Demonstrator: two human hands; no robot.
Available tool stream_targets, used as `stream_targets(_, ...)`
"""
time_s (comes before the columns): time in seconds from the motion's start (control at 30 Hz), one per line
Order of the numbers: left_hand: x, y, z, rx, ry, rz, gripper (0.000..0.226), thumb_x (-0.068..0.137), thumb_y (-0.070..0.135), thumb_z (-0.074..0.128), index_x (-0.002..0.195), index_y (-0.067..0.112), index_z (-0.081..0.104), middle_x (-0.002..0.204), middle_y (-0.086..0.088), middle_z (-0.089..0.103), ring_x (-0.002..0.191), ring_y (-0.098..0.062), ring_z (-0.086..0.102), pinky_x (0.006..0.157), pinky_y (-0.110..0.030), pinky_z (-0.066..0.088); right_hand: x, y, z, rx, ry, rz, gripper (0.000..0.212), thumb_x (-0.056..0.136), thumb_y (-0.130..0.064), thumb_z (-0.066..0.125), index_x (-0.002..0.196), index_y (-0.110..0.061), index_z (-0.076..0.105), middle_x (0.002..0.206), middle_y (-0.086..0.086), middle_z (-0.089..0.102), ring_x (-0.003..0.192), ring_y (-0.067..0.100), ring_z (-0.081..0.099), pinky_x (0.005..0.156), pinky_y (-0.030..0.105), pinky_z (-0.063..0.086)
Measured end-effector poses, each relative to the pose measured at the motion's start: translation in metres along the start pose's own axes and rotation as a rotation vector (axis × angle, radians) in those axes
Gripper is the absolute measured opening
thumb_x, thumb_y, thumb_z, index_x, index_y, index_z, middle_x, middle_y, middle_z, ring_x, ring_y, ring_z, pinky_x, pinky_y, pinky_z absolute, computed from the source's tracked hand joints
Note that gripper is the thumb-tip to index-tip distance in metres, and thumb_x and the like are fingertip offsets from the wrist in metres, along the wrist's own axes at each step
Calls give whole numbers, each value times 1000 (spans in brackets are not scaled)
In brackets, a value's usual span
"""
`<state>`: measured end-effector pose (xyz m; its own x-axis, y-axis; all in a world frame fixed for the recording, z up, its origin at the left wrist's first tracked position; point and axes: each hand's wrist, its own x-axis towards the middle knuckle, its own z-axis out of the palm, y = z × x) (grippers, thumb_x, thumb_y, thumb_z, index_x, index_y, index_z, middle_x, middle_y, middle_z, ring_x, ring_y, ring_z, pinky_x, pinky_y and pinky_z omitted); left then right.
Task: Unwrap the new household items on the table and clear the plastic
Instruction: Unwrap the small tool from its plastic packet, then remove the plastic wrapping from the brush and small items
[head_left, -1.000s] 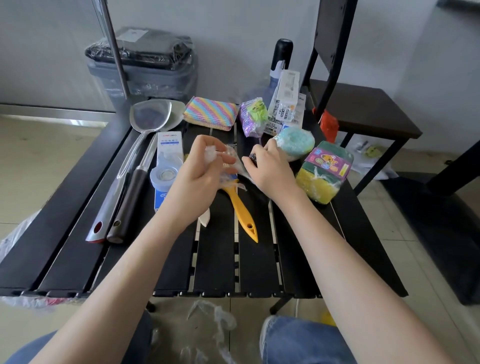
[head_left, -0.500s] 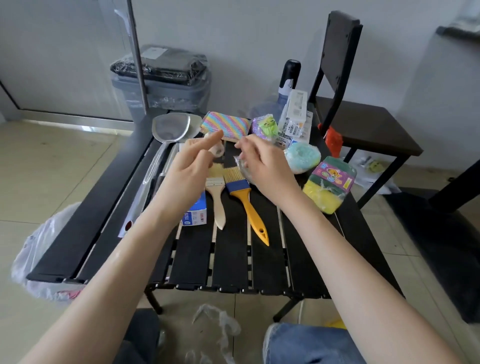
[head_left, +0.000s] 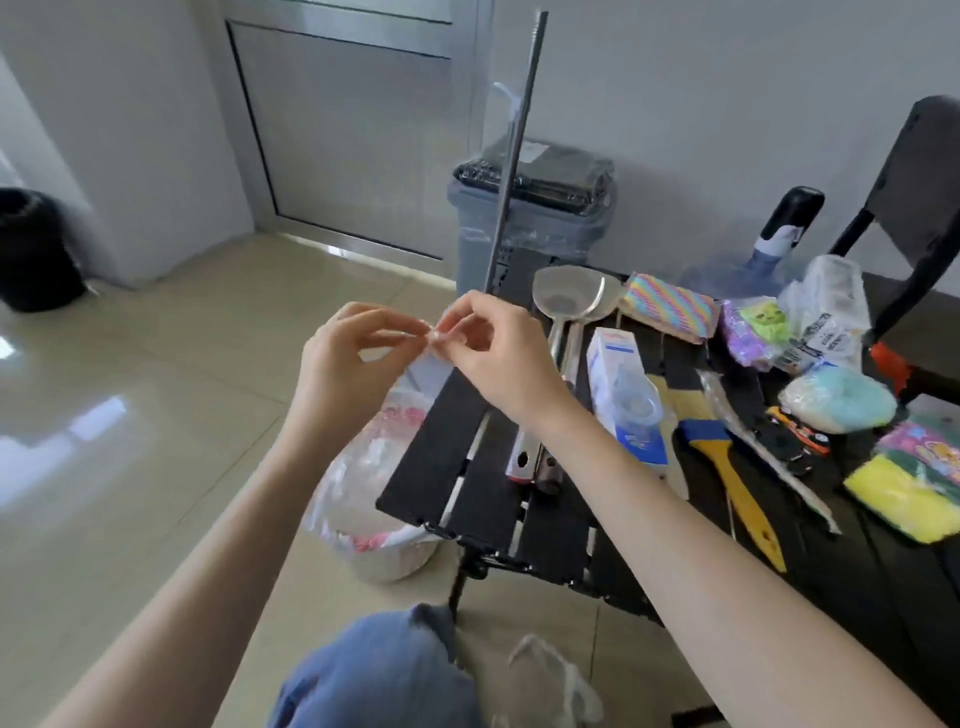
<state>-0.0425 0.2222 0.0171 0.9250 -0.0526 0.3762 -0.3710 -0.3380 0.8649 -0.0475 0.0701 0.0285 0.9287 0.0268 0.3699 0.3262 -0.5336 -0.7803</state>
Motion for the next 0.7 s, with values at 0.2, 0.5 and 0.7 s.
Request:
stream_targets(0.2,7,-53,-45,65,40,-172,26,93,10,53,96,33,65,107,13,64,95,10,58,79,-7,42,37,17,73,-236,-284,113,16,87,-4,60,99,-7,69,90,2,63,87,19,62,79,19,44)
stream_targets(0.5,1,-60,-36,67,-47,-204,27,93,10,50,103,29,66,104,22,63,106,1,57,81,-4,39,31,18,54,-251,-259,129,23,91,-8,54,107,-12,69,107,4,67,103,15,60,89,26,49)
stream_targets(0.7,0,-2,11,13,-115,-70,29,94,9,49,108,30,63,107,20,62,100,-1,58,80,-8,45,-2,7,-37,-244,11,80,22,91,-7,54,99,-17,71,94,-7,70,86,2,63,74,6,44)
